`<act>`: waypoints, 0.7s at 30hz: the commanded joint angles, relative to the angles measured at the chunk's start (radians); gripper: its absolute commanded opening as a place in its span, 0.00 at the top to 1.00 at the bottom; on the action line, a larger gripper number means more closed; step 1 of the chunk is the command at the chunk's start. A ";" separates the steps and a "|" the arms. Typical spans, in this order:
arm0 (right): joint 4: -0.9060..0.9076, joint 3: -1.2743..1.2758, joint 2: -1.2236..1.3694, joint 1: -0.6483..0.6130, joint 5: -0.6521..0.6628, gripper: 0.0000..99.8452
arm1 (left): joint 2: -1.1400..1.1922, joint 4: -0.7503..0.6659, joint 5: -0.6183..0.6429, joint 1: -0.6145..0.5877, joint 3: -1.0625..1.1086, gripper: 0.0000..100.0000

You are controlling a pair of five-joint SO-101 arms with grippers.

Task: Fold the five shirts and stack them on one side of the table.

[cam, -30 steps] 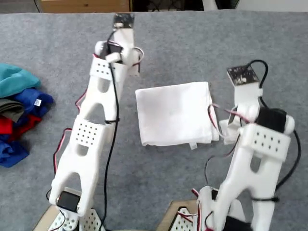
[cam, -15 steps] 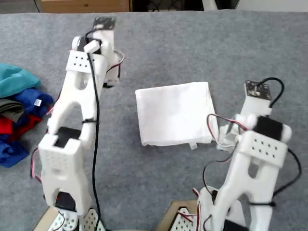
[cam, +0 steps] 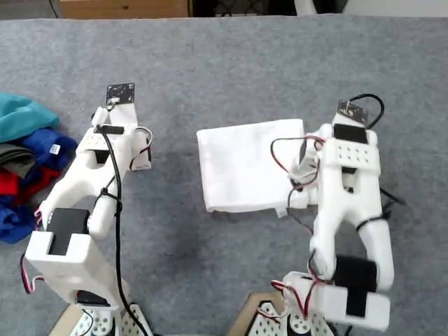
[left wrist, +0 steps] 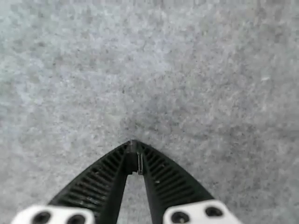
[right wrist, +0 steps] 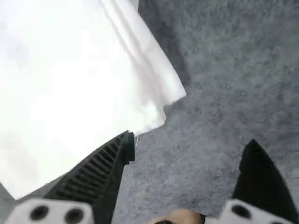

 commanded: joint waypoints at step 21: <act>-0.181 -0.182 0.441 -0.071 -0.046 0.59 | -0.057 -0.025 -0.008 0.012 0.001 0.97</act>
